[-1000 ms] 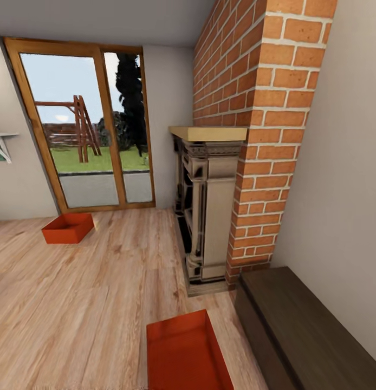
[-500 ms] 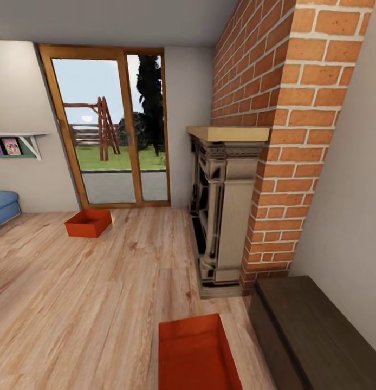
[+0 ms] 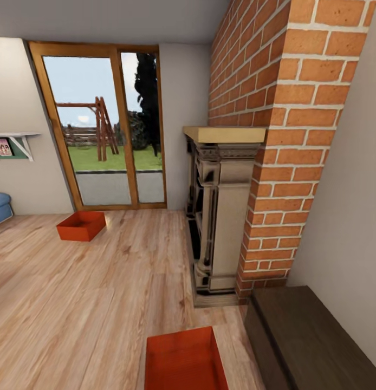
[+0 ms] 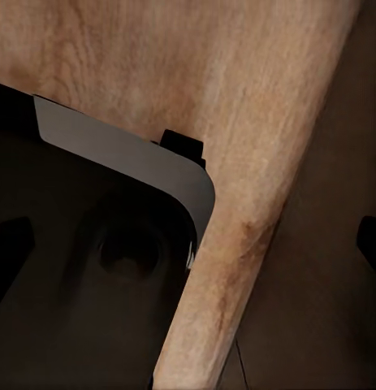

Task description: Move the two storage containers from the living room to the garage. In the garage, place one container on the floor and stack the other container on top of it (either order is fine).

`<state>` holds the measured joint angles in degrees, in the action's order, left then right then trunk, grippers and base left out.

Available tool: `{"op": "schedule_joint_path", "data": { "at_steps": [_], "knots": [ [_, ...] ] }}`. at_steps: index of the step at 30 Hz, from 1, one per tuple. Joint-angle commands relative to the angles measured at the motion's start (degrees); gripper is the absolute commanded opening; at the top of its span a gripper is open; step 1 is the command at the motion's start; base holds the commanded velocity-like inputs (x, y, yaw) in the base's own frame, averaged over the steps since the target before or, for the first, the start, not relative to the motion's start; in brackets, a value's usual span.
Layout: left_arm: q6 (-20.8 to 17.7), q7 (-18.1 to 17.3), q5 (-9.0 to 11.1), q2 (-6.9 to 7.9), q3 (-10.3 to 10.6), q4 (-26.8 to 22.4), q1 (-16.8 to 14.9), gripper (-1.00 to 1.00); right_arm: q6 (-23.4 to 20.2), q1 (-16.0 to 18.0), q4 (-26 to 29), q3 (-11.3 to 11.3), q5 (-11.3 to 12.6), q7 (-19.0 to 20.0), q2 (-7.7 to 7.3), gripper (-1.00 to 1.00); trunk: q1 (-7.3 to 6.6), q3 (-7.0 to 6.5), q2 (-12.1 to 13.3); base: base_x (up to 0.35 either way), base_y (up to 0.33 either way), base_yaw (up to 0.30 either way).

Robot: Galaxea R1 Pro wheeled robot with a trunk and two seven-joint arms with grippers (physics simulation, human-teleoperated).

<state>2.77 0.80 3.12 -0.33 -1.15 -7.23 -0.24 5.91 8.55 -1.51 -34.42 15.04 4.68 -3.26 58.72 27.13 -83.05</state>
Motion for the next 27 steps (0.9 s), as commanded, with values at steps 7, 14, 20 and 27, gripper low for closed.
{"op": "schedule_joint_path", "data": {
  "at_steps": [7, 14, 20, 27],
  "knots": [
    [0.2, 0.1, 0.3, -0.02, -0.1, 0.0, 0.0, 1.0, 0.3, 0.1, -0.2, -0.4, 0.6, 0.3, -0.01, 1.0, 0.01, 0.06, 0.0, 0.023, -0.009, 0.02],
    [0.2, 0.1, 0.3, -0.02, -0.1, 0.0, 0.0, 1.0, 0.3, 0.1, -0.2, -0.4, 0.6, 0.3, -0.07, 1.0, 0.01, 0.06, 0.0, 0.001, 0.0, 0.241],
    [0.2, 0.1, 0.3, -0.02, -0.1, 0.0, 0.0, 1.0, 0.3, 0.1, -0.2, -0.4, 0.6, 0.3, -0.08, 1.0, 0.01, 0.06, 0.0, 0.0, 0.0, 0.252],
    [0.2, 0.1, 0.3, -0.02, -0.1, 0.0, 0.0, 1.0, 0.3, 0.1, -0.2, -0.4, 0.6, 0.3, -0.08, 1.0, 0.01, 0.06, 0.0, 0.0, 0.0, 0.037]
  ]
}}
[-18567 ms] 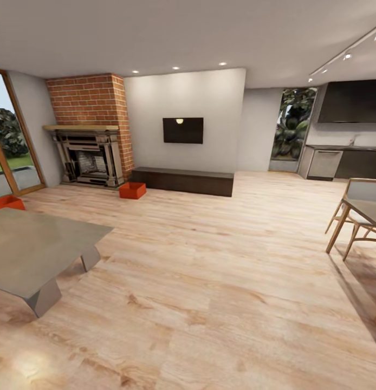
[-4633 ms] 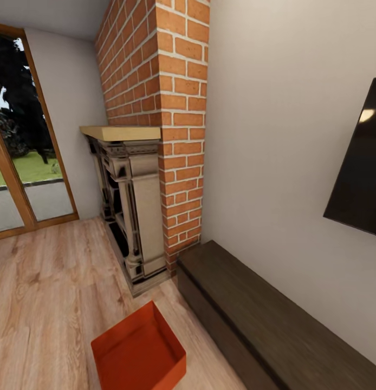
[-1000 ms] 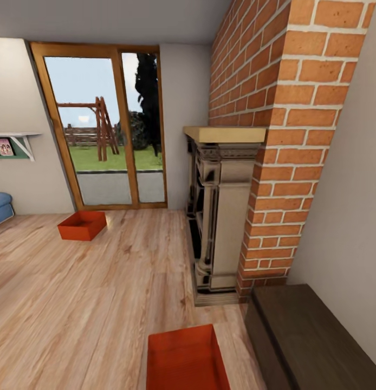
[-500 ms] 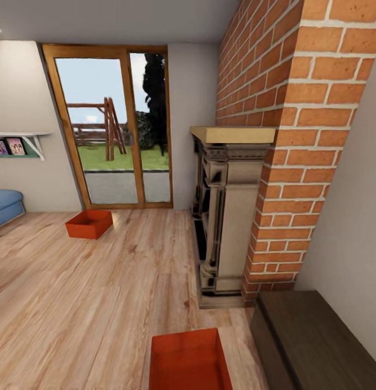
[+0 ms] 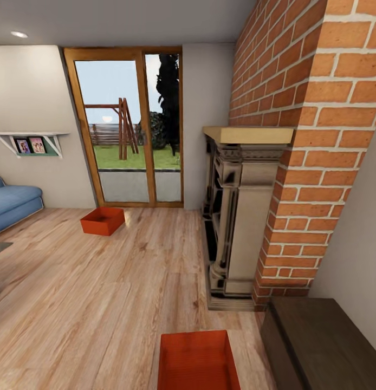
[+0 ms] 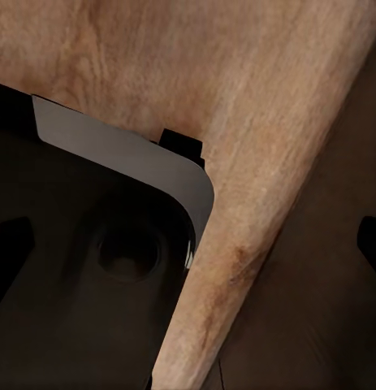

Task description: Move the two storage containers from the living room to the garage. In the garage, place one container on the floor and stack the other container on top of it (either order is fine).

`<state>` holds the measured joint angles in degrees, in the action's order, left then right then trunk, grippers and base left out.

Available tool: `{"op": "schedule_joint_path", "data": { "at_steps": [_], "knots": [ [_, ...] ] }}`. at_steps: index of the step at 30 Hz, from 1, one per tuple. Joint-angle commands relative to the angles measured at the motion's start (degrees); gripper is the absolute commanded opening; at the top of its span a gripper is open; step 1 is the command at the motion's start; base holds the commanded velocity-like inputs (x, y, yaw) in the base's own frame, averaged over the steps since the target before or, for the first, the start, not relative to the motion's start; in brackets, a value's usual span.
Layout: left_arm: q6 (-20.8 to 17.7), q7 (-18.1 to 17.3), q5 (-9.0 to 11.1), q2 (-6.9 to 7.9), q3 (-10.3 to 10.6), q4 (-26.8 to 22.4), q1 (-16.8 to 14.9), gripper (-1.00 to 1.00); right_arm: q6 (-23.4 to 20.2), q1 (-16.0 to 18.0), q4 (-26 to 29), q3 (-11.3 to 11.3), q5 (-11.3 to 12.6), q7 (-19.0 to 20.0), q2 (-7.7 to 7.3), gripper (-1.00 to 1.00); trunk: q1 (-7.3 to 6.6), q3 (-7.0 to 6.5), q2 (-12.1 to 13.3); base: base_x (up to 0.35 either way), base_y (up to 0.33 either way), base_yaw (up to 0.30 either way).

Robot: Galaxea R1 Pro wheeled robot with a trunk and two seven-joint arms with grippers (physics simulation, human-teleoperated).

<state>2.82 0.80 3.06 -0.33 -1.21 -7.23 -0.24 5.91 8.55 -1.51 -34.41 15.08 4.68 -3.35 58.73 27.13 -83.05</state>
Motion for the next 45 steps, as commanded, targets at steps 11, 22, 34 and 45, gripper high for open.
{"op": "schedule_joint_path", "data": {
  "at_steps": [11, 22, 34, 45],
  "knots": [
    [0.2, 0.1, 0.3, -0.02, 0.0, 0.0, 0.0, 1.0, 0.3, 0.1, -0.2, -0.4, 0.6, 0.3, 0.01, 1.0, 0.0, 0.06, 0.0, 0.136, -0.083, 0.001],
    [0.2, 0.1, 0.3, -0.02, 0.0, 0.0, 0.0, 1.0, 0.3, 0.1, -0.2, -0.4, 0.6, 0.3, 0.01, 1.0, 0.0, 0.06, 0.0, 0.017, -0.011, 0.0],
    [0.2, 0.1, 0.3, -0.02, 0.0, 0.0, 0.0, 1.0, 0.3, 0.1, -0.2, -0.4, 0.6, 0.3, 0.01, 1.0, 0.0, 0.06, 0.0, 0.0, 0.0, 0.0],
    [0.2, 0.1, 0.3, -0.02, 0.0, 0.0, 0.0, 1.0, 0.3, 0.1, -0.2, -0.4, 0.6, 0.3, 0.01, 1.0, 0.0, 0.06, 0.0, 0.0, 0.0, 0.0]
  ]
}}
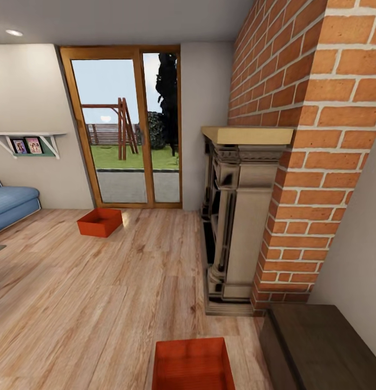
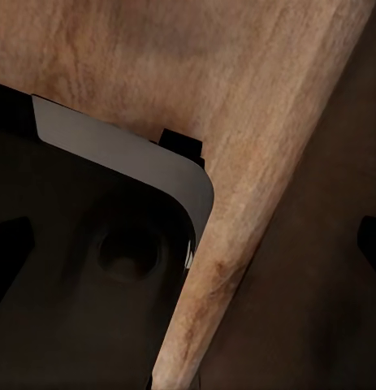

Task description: Move the two storage containers from the living room to the garage. In the garage, place one container on the floor and stack the other container on top of it (either order is fine).

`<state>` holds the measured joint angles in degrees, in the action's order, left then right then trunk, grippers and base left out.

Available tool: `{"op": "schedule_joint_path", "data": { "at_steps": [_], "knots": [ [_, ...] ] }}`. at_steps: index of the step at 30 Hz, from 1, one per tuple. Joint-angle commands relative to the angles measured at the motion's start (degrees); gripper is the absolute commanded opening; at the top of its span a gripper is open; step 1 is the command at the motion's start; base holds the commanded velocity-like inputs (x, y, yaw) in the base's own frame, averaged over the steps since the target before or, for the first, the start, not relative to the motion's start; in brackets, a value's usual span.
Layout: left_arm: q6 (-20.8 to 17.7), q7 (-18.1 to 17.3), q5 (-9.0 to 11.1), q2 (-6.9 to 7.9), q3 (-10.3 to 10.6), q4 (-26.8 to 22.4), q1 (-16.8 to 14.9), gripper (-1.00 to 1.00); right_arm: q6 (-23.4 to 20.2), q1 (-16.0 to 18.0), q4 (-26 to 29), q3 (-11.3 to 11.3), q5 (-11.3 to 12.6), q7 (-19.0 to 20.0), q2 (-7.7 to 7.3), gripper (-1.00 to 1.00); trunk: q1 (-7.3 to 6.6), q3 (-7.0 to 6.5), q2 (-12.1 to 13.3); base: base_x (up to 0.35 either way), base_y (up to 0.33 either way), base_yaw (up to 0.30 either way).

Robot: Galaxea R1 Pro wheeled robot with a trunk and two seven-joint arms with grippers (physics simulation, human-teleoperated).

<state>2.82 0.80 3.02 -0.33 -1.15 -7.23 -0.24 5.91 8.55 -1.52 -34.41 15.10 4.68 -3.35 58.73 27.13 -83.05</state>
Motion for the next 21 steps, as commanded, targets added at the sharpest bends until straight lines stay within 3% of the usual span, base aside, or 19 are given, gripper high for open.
{"op": "schedule_joint_path", "data": {
  "at_steps": [1, 21],
  "knots": [
    [0.2, 0.1, 0.3, -0.02, -0.1, 0.0, 0.0, 1.0, 0.3, 0.1, -0.2, -0.4, 0.6, 0.3, 0.01, 1.0, 0.0, 0.06, 0.0, 0.0, 0.0, 0.0],
    [0.2, 0.0, 0.3, -0.02, -0.1, 0.0, 0.0, 1.0, 0.3, 0.1, -0.2, -0.4, 0.6, 0.3, 0.02, 1.0, 0.0, 0.06, 0.0, -0.04, 0.0, 0.0]
  ]
}}
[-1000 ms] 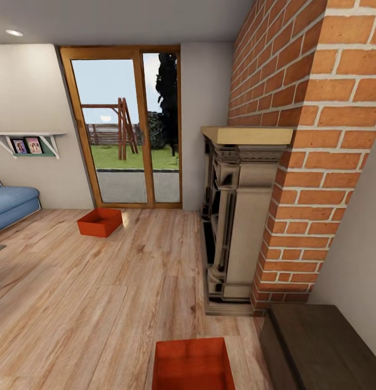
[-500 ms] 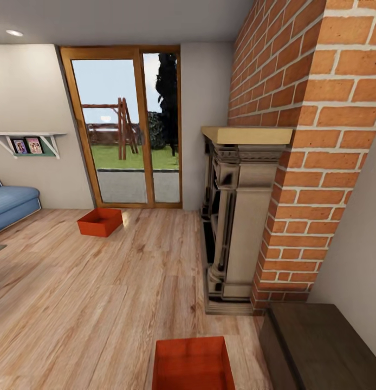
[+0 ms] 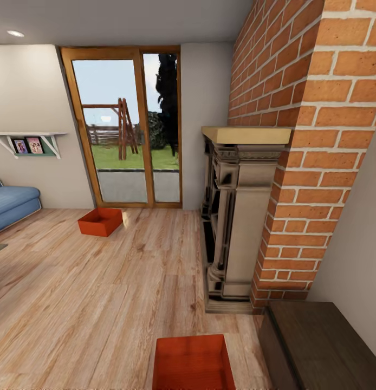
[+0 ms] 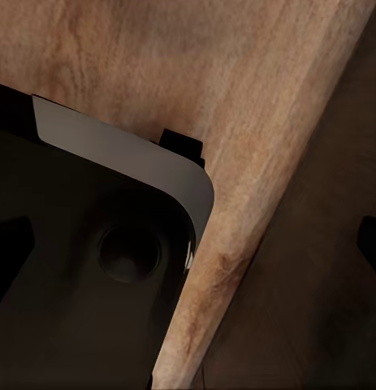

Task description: Move the two storage containers from the living room to the garage. In the garage, place one container on the floor and stack the other container on top of it (either order is fine).

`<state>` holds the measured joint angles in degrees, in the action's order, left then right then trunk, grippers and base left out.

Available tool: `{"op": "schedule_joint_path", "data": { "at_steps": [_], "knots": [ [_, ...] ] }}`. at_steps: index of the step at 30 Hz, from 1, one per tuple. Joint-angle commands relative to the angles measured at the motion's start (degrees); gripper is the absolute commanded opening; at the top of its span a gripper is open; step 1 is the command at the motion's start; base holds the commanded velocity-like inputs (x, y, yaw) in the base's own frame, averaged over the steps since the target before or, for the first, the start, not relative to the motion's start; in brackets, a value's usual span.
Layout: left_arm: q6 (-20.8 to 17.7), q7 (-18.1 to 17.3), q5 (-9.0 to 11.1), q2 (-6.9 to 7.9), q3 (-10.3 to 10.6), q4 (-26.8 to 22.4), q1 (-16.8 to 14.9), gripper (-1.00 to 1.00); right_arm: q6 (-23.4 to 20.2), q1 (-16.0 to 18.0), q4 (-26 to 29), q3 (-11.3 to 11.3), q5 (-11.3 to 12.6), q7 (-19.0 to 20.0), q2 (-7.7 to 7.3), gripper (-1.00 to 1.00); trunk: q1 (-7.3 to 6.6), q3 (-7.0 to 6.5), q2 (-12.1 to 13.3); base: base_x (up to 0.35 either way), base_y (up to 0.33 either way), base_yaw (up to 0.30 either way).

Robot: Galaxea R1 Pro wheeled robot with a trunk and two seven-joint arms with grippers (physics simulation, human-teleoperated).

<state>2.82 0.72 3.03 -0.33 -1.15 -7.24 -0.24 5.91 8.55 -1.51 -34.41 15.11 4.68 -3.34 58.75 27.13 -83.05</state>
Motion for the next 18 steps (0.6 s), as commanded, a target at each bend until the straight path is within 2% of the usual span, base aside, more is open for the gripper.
{"op": "schedule_joint_path", "data": {
  "at_steps": [1, 18],
  "knots": [
    [0.2, 0.1, 0.3, -0.02, -0.1, 0.0, 0.0, 1.0, 0.3, 0.1, -0.2, -0.4, 0.6, 0.3, 0.01, 1.0, -0.02, 0.06, 0.0, -0.087, 0.0, 0.0],
    [0.2, 0.1, 0.3, -0.02, -0.1, 0.0, 0.0, 1.0, 0.4, 0.1, -0.2, -0.3, 0.7, 0.4, 0.07, 1.0, -0.02, 0.28, 0.0, -0.009, 0.0, 0.0]
  ]
}}
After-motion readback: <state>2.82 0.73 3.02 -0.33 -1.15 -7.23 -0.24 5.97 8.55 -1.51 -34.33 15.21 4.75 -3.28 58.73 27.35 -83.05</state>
